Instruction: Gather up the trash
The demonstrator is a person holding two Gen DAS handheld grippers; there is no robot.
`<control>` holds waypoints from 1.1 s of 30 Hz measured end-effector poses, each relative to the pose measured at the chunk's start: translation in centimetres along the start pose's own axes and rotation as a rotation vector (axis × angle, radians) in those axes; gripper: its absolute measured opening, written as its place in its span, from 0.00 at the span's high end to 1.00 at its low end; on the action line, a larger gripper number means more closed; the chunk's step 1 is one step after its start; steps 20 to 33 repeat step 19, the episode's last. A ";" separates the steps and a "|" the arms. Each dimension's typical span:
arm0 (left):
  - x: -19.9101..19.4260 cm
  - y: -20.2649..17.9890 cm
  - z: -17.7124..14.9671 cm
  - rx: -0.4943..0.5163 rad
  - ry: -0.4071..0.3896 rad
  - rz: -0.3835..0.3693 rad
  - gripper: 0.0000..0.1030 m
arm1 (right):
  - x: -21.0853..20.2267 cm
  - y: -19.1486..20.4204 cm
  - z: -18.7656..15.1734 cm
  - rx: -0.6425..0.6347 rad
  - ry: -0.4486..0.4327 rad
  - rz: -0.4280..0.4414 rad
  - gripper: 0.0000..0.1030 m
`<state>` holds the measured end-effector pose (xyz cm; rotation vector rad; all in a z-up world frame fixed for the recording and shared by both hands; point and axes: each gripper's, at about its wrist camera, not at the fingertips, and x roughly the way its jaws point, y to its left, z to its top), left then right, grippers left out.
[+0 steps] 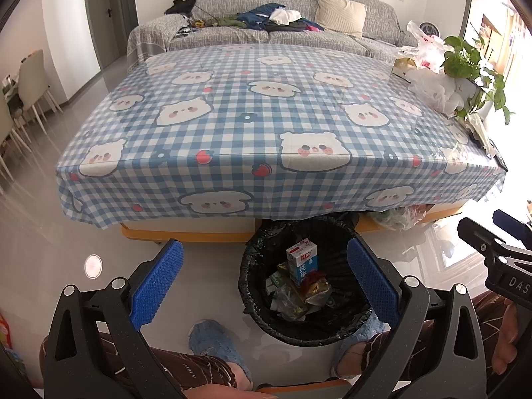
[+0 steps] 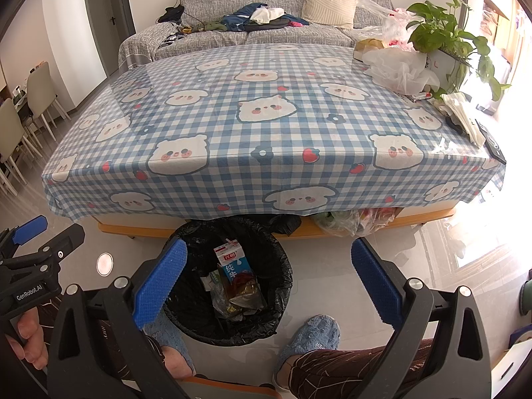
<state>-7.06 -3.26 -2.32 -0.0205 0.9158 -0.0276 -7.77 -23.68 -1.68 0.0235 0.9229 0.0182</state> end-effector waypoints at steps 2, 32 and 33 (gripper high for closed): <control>0.0 0.0 0.0 0.003 -0.001 0.003 0.06 | 0.0 0.0 0.0 -0.001 0.001 0.000 0.08; 0.0 -0.1 -0.2 0.001 -0.007 -0.005 0.06 | 0.0 -0.1 0.0 0.001 0.001 0.000 0.08; 0.0 -0.1 -0.2 0.001 -0.007 -0.005 0.06 | 0.0 -0.1 0.0 0.001 0.001 0.000 0.08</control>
